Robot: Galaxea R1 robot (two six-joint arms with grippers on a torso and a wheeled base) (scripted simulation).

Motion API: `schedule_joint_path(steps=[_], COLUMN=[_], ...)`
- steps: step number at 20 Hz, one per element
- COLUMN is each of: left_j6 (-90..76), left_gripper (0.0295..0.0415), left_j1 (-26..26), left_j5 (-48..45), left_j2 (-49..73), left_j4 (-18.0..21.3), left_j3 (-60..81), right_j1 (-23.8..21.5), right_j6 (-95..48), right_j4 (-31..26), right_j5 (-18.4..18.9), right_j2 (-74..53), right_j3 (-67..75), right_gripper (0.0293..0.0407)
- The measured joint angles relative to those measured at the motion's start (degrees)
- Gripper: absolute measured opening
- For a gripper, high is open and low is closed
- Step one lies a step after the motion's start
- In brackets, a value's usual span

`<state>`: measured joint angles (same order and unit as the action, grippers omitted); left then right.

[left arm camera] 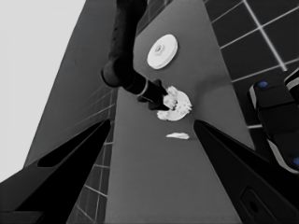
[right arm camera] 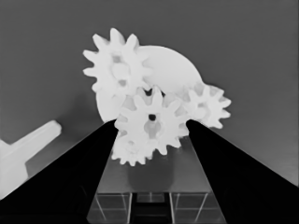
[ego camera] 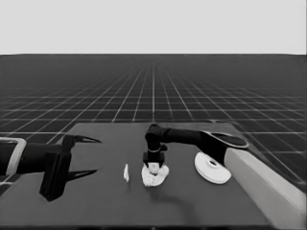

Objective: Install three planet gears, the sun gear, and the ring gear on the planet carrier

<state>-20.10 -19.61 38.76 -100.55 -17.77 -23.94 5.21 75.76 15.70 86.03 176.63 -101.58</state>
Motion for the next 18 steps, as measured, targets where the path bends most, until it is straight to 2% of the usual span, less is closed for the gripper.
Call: schedule_joint_path(steps=[18], left_j6=[0.0], left_gripper=[0.0385], left_j1=[0.0], left_j5=[0.0], left_j2=[0.0], left_j4=[0.0], left_j3=[0.0], right_j1=[0.6], right_j6=[8.7], right_j4=[0.0], right_j5=[0.0], right_j2=[0.0], right_j3=[-0.1], right_gripper=[0.0309])
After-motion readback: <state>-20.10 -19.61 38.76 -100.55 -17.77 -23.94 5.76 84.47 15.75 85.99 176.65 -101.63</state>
